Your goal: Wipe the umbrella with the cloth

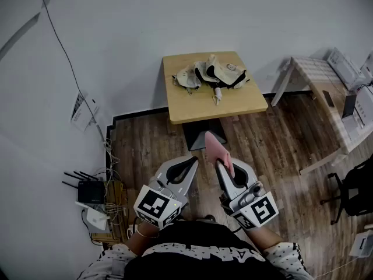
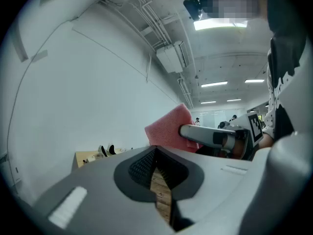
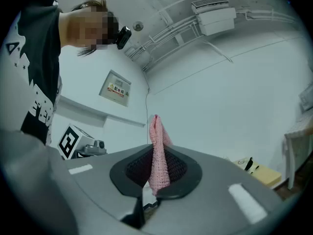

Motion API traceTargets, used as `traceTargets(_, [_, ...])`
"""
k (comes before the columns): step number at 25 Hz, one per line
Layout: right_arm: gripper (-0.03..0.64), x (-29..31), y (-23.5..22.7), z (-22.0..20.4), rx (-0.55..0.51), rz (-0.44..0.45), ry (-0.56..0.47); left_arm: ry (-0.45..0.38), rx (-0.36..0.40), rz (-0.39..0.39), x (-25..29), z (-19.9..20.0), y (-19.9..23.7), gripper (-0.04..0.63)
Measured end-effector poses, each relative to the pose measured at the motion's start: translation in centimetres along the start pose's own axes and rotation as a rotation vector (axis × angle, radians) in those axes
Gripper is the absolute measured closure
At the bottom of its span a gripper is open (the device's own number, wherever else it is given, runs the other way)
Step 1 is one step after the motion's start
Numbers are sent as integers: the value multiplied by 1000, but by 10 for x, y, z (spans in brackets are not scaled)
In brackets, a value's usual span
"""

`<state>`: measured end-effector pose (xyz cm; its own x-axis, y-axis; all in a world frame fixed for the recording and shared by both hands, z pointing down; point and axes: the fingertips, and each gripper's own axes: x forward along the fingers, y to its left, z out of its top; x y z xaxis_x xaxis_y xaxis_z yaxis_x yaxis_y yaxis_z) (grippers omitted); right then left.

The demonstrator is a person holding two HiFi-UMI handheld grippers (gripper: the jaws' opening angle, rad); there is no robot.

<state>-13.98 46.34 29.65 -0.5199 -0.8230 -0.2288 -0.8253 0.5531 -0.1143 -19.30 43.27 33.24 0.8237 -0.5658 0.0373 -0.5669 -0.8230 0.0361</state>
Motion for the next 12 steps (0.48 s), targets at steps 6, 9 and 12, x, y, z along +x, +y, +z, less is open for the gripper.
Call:
traceTargets(6, [588, -10, 1, 2, -2, 5, -10, 2, 6, 8, -1, -1, -9, 609])
traceTargets(9, [588, -19, -3, 5, 22, -5, -34, 7, 6, 11, 0, -2, -14, 609])
traceTargets(12, [588, -30, -11, 7, 34, -24, -41, 12, 6, 11, 6, -4, -20, 609])
